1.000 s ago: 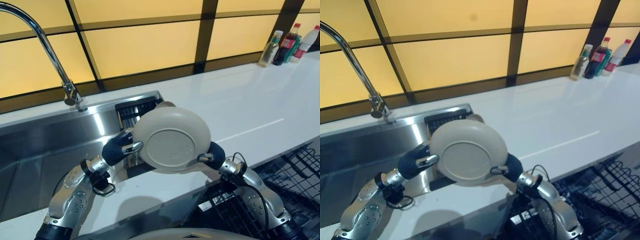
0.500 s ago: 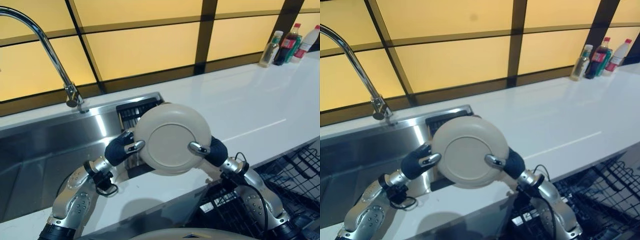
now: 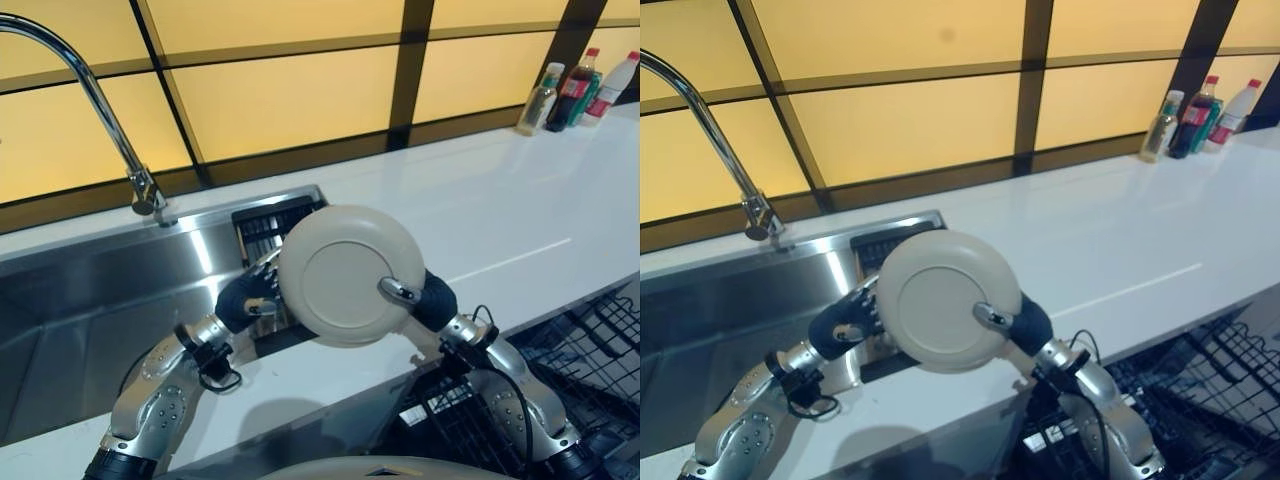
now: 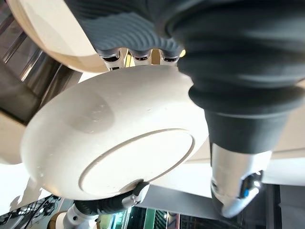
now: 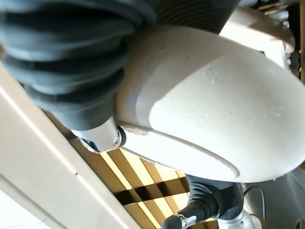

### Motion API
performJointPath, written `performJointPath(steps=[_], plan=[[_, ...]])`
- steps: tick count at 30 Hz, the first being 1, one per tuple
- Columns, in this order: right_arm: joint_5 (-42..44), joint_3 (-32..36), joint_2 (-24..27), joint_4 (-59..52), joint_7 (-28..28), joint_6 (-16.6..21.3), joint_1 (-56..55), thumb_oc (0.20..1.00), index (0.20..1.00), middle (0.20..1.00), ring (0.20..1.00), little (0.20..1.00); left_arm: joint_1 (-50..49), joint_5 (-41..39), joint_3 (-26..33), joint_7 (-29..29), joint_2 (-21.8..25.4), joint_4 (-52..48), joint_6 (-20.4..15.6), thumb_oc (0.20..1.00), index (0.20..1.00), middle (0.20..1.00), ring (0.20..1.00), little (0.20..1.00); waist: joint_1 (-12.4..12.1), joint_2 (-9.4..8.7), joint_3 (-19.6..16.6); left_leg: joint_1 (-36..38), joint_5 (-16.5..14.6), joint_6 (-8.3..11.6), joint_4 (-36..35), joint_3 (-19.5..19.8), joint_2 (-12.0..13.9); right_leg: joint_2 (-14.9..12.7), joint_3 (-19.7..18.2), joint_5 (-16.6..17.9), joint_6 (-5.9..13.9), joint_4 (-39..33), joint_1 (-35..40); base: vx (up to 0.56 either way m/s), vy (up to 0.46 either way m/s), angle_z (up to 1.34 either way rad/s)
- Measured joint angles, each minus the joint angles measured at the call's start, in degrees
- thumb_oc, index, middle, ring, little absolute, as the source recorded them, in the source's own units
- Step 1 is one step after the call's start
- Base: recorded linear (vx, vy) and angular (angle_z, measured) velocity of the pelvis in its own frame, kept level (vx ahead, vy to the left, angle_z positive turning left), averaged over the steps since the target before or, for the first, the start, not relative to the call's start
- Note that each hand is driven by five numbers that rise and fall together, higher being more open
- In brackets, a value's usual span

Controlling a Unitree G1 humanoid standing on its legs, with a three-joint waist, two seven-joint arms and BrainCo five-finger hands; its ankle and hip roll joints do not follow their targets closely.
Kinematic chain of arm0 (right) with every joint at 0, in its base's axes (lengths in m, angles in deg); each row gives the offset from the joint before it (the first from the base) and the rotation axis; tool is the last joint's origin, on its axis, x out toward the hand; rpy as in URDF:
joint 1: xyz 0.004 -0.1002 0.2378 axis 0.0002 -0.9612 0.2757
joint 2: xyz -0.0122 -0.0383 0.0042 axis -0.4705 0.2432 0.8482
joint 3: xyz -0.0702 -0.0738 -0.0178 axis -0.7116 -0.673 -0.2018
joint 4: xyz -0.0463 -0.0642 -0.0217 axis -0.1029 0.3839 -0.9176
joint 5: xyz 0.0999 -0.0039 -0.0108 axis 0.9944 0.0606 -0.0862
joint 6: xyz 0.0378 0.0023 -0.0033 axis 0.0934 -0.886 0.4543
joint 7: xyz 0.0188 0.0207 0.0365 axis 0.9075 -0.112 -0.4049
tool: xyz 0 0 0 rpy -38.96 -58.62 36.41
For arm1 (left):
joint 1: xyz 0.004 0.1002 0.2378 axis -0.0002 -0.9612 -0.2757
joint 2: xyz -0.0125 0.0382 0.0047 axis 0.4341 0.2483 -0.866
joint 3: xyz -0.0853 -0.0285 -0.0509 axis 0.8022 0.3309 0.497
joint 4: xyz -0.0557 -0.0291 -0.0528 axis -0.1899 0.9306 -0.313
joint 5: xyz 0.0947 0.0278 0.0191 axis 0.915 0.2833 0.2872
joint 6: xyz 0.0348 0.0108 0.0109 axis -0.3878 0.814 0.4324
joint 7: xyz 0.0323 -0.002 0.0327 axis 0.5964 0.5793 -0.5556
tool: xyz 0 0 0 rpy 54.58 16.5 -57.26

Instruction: Pick up plates and place into dishwasher.

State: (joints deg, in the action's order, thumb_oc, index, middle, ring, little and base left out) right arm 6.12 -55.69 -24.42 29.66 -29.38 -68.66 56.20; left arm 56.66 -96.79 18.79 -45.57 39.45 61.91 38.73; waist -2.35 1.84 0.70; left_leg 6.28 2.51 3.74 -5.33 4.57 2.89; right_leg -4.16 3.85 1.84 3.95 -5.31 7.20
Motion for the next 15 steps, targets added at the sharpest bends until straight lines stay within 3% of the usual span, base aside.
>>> performJointPath(steps=[7,15], plan=[[-5.0,3.8,0.7,0.0,5.2,1.5,1.3,0.200,0.200,0.200,0.200,0.200,0.2,-1.9,0.3,-5.5,-3.9,1.8,-0.8,1.000,1.000,1.000,1.000,1.000,0.1,-0.53,-0.2,0.0,0.0,0.01,0.0,-1.6,0.3,0.1,-0.4,0.2,-0.11,-0.1,-0.3,-0.01,-0.003,-0.03],[-11.3,13.5,2.5,0.2,12.0,2.6,3.8,0.200,0.200,0.200,0.200,0.200,1.0,-2.3,2.5,-10.6,-7.7,4.1,-2.5,1.000,1.000,1.000,1.000,1.000,0.1,-1.62,0.4,0.1,0.0,0.05,0.0,-3.1,0.6,0.3,-2.0,0.5,-0.10,-0.2,-1.0,0.00,-0.017,-0.10]])
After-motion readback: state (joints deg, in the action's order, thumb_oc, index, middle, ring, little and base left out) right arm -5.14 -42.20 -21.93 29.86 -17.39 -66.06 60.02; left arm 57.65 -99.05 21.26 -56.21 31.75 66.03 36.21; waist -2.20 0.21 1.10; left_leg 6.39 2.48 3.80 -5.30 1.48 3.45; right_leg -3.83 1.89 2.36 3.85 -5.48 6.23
